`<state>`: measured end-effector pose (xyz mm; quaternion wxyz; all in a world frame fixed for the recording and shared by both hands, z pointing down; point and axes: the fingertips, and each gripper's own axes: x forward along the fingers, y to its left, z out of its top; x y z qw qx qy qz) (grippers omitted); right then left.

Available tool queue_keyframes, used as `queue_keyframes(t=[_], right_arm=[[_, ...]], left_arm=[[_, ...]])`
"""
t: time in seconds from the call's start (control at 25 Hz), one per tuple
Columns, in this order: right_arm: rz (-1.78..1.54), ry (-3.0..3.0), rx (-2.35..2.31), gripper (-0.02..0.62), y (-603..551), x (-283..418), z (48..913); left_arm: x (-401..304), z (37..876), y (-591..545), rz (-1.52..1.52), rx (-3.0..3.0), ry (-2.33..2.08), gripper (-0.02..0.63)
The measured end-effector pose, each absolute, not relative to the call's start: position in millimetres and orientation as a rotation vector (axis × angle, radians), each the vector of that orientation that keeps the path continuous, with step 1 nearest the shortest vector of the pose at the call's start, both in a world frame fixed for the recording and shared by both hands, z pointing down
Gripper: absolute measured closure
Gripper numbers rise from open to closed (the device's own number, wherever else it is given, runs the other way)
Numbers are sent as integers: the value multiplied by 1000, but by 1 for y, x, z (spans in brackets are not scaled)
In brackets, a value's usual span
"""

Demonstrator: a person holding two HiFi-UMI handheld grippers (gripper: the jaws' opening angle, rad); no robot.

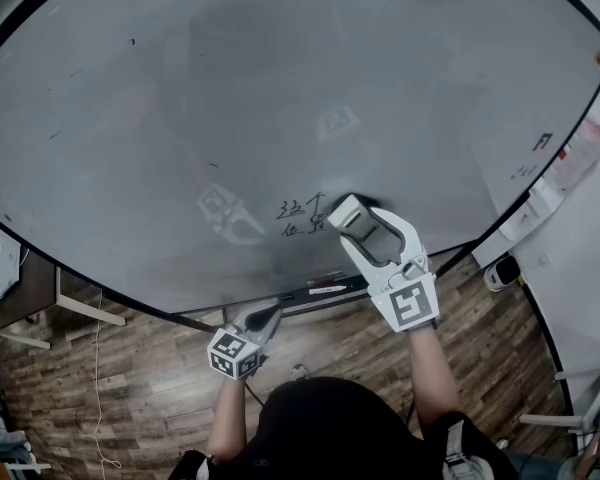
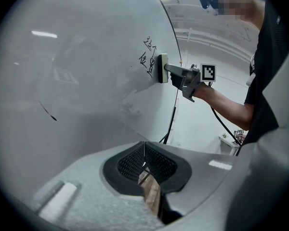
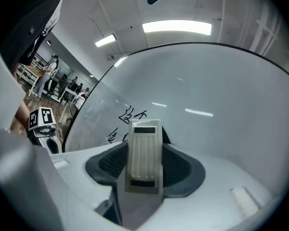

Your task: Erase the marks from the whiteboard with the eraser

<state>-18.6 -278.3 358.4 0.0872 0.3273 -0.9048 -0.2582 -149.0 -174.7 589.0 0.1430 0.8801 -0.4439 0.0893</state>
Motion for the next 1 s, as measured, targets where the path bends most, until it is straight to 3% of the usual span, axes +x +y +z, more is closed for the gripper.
queue_keyframes(t=[1.0], right_arm=[[-739, -2698, 1047, 367, -273, -40, 362]], left_arm=[[-170, 601, -174, 280, 2531, -1220, 592]])
